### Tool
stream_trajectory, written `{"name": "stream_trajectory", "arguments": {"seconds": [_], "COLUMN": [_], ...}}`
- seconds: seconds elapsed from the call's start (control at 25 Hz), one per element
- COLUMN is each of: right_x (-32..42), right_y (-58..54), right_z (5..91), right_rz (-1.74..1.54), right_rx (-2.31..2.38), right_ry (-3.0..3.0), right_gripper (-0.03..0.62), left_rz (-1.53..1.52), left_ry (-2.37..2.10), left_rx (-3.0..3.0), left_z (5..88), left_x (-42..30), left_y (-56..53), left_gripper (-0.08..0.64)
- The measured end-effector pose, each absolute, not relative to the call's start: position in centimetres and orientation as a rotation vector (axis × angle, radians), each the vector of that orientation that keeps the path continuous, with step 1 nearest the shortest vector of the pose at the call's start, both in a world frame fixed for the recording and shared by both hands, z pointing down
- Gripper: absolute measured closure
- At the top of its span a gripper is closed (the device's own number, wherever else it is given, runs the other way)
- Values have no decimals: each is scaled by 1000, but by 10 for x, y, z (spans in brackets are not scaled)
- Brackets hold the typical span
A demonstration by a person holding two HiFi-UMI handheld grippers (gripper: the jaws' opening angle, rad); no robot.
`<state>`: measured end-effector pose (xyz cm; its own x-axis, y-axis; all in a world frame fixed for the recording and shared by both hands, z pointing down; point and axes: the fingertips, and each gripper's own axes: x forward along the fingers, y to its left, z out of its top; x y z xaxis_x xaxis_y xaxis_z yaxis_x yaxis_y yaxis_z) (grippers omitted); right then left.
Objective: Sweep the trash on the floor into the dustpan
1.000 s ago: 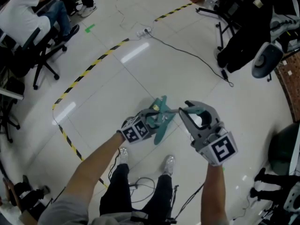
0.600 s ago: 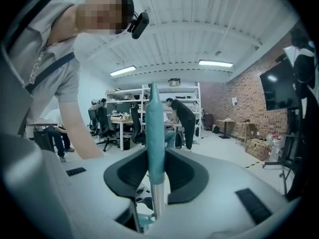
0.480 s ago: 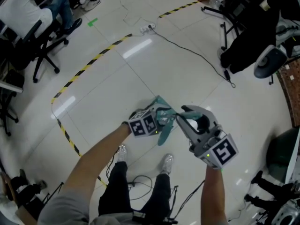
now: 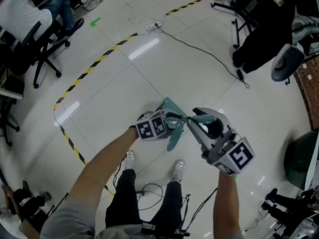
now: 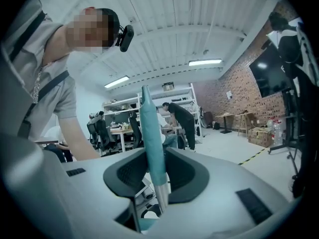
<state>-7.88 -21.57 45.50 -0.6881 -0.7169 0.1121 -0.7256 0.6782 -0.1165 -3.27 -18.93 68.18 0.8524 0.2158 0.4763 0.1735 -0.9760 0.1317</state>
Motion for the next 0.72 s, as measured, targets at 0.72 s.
{"name": "stream_trajectory", "arguments": {"seconds": [0.72], "right_x": [-60], "right_y": [-208], "right_z": [459], "right_rz": [329], "right_rx": [1448], "right_ry": [-2619], "right_gripper": [321], "left_rz": [939], "left_ry": [73], "left_rx": [2778], "left_z": [689], "left_x": [-97], "left_y": [-188], "left_gripper": [308]}}
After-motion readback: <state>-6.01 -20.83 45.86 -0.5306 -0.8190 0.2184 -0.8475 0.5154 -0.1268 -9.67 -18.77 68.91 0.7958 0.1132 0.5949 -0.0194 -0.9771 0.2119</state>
